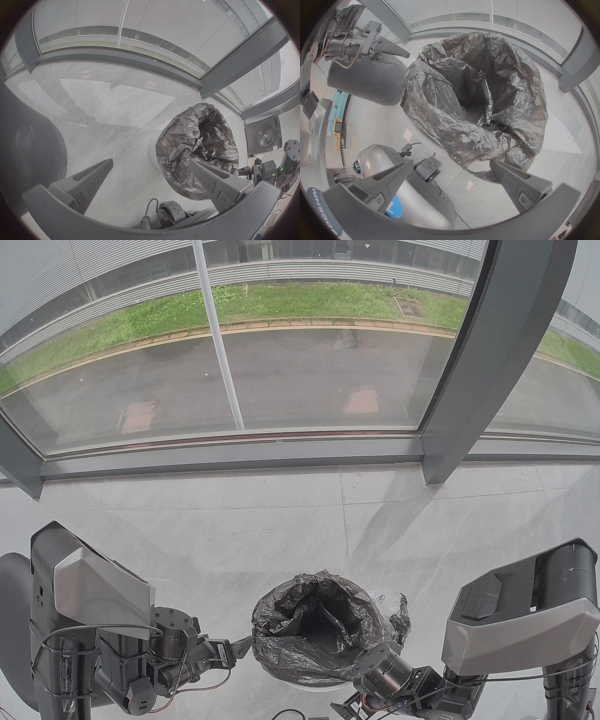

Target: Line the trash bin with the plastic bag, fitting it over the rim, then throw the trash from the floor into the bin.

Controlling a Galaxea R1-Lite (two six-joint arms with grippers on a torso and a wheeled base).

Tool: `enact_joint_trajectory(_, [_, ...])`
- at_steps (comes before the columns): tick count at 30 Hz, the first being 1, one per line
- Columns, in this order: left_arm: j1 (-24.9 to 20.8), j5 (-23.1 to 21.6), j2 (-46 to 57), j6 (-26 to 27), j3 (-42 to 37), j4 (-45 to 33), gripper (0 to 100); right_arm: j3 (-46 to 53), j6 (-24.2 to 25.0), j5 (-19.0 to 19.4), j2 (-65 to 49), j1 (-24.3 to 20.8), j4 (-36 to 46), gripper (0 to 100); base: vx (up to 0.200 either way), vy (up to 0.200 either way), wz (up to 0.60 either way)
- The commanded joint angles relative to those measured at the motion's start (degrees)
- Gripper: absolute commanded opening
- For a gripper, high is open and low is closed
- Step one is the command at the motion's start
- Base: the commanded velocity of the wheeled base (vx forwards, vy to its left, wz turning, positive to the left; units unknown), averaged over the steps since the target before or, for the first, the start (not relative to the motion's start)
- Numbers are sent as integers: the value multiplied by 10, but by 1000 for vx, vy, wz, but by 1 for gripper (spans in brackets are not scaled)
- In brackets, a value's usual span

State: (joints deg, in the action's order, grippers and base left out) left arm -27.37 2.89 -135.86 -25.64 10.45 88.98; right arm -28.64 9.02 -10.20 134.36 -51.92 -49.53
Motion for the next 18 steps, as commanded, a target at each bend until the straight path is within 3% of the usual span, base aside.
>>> enact_joint_trajectory(1, [0, 0, 1, 0, 0, 1, 100, 13, 5, 3, -47, -11, 21, 100, 0, 0, 0])
enact_joint_trajectory(8, [0, 0, 0, 0, 3, 1, 100, 47, 28, 3, -79, -30, 19, 100, 0, 0, 0])
enact_joint_trajectory(18, [1, 1, 0, 1, 4, 1, 100, 9, 4, -21, -76, -29, 0, 100, 0, 0, 0])
